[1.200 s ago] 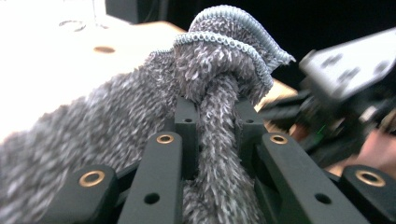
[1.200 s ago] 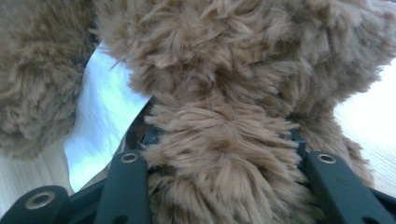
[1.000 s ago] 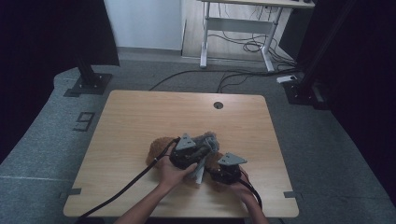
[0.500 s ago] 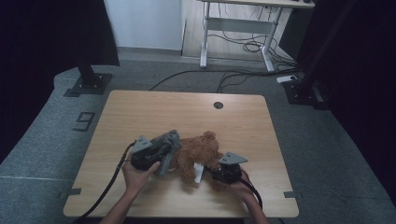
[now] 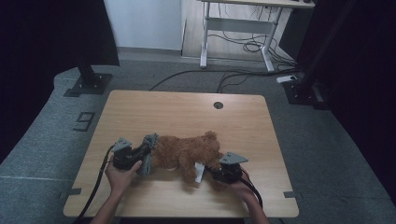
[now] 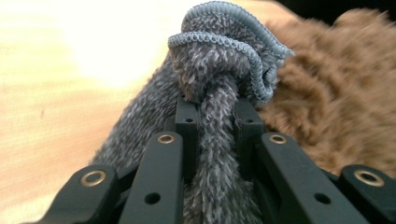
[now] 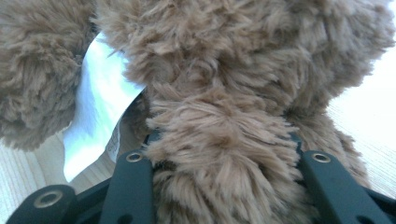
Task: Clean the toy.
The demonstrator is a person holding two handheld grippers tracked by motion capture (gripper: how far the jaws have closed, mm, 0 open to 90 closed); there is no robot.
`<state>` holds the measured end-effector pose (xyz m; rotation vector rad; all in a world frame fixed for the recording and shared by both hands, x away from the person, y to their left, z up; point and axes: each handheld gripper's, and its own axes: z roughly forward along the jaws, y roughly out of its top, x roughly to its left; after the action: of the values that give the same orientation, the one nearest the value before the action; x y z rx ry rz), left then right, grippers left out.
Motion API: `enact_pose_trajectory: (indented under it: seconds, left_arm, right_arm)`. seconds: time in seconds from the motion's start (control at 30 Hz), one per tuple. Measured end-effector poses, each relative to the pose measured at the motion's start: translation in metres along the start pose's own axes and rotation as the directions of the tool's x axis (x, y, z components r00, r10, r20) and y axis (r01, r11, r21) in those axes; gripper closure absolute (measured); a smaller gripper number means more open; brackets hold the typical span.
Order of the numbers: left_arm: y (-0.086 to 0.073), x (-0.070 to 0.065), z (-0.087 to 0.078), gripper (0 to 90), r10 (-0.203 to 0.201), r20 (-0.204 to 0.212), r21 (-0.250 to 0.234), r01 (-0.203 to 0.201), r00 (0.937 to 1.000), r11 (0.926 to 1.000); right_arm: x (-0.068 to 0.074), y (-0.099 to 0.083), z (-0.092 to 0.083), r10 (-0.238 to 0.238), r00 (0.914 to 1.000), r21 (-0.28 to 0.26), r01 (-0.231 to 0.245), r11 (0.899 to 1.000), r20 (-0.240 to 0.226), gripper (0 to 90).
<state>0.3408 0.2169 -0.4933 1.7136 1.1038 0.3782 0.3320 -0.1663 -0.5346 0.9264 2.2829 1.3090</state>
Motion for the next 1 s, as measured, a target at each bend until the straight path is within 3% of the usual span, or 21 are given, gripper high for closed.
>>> enact_pose_trajectory:
  seconds: [0.1, 0.2, 0.43, 0.53, 0.6, 0.67, 0.77, 0.9, 1.0]
  left_arm:
    - [0.017, -0.023, -0.004, 76.6, 0.044, 0.057, -0.045, -0.041, 0.9974, 0.9981]
    - [0.035, -0.055, 0.006, 76.5, 0.108, 0.125, -0.058, -0.101, 0.9863, 0.9932]
    - [0.050, -0.121, 0.064, 76.4, 0.207, 0.222, 0.018, -0.216, 0.9527, 0.9761]
    - [0.047, -0.140, 0.082, 76.2, 0.223, 0.242, 0.038, -0.239, 0.9444, 0.9703]
    - [0.044, -0.153, 0.094, 76.1, 0.250, 0.239, 0.053, -0.270, 0.9384, 0.9615]
    - [0.040, -0.158, 0.102, 76.1, 0.256, 0.239, 0.072, -0.280, 0.9366, 0.9573]
    - [0.038, -0.156, 0.107, 76.1, 0.263, 0.232, 0.077, -0.287, 0.9365, 0.9547]
    - [0.037, -0.150, 0.102, 76.4, 0.289, 0.211, 0.079, -0.312, 0.9336, 0.9469]
    - [0.037, -0.144, 0.094, 76.4, 0.299, 0.181, 0.076, -0.316, 0.9371, 0.9457]
  right_arm:
    - [0.000, 0.000, 0.000, -0.001, 1.0000, 0.000, 0.001, 1.000, -0.002, 55.5]
    - [0.000, 0.000, 0.000, -0.001, 1.0000, 0.000, 0.001, 1.000, -0.001, 55.4]
    - [0.000, 0.000, 0.000, 0.004, 1.0000, -0.004, -0.004, 1.000, -0.004, 55.3]
    - [0.000, -0.001, 0.000, 0.009, 0.9999, -0.005, -0.009, 1.000, -0.006, 55.3]
    - [0.000, -0.001, 0.000, 0.011, 0.9999, -0.004, -0.011, 1.000, -0.007, 55.3]
    - [0.000, -0.001, 0.000, 0.013, 0.9999, -0.004, -0.013, 1.000, -0.009, 55.3]
    - [-0.001, -0.002, 0.001, 0.015, 0.9998, 0.000, -0.015, 1.000, -0.008, 55.3]
    - [0.000, -0.001, 0.001, 0.014, 0.9998, 0.000, -0.014, 1.000, -0.014, 55.3]
    - [-0.001, -0.002, 0.001, 0.020, 0.9997, -0.001, -0.020, 1.000, -0.016, 55.3]
